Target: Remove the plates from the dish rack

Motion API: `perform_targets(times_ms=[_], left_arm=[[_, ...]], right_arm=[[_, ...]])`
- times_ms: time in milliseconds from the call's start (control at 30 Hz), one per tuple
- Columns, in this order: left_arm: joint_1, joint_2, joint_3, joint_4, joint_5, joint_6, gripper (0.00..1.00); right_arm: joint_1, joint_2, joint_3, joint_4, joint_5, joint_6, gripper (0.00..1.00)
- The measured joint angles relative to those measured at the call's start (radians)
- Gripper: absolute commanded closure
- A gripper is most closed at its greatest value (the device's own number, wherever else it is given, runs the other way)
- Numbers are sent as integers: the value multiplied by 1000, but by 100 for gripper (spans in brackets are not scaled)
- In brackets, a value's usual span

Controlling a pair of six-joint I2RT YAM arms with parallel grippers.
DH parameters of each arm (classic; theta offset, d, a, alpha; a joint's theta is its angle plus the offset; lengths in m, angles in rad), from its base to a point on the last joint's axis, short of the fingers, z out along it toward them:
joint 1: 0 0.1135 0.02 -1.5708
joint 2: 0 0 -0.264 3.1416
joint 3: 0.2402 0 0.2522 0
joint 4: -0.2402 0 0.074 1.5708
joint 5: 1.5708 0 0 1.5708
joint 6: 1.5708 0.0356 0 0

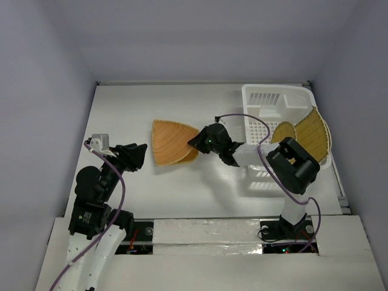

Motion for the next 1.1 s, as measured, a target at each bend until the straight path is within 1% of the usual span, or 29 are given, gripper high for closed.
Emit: perform_targets(times_ms=[33, 100, 133, 167, 200, 233, 267, 333, 367, 433, 467, 533, 633, 733, 1000, 1033, 1100], left_arm=[[0, 0, 0, 0, 0, 0, 57], [0, 0, 0, 0, 0, 0, 57], [0, 0, 0, 0, 0, 0, 57], [0, 0, 0, 0, 0, 0, 57], [0, 0, 0, 0, 0, 0, 57], [0, 0, 0, 0, 0, 0, 57], [0, 0, 0, 0, 0, 0, 57], [0, 0, 0, 0, 0, 0, 57], [0, 0, 0, 0, 0, 0, 57], [0, 0, 0, 0, 0, 0, 57], [0, 0, 0, 0, 0, 0, 57], [0, 0, 0, 0, 0, 0, 57], [0, -2, 0, 0, 0, 0, 57], [0, -3, 0, 0, 0, 0, 57], [0, -14, 0, 0, 1, 0, 57], [0, -16, 0, 1, 1, 0, 57], [0, -16, 0, 1, 2, 0, 57]], right_arm=[[0, 1, -5, 3, -3, 3, 69], [0, 2, -14, 19, -9, 13, 64], [0, 2, -16, 26, -10, 14, 59], [0, 2, -16, 29, -10, 16, 52], [0, 2, -17, 31, -10, 18, 50], [0, 2, -17, 32, -11, 15, 44], [0, 2, -17, 33, -13, 12, 34], [0, 2, -17, 26, -12, -1, 26], [0, 2, -17, 19, -12, -12, 19], [0, 1, -17, -6, -5, -35, 13], [0, 0, -16, -18, 0, -44, 8], [0, -7, -3, -47, 11, -76, 5], [7, -23, 34, -142, 45, -143, 2], [11, -39, 62, -223, 75, -201, 0], [12, -81, 130, -470, 145, -345, 0], [12, -88, 134, -490, 153, -356, 0], [12, -111, 135, -532, 172, -374, 8]])
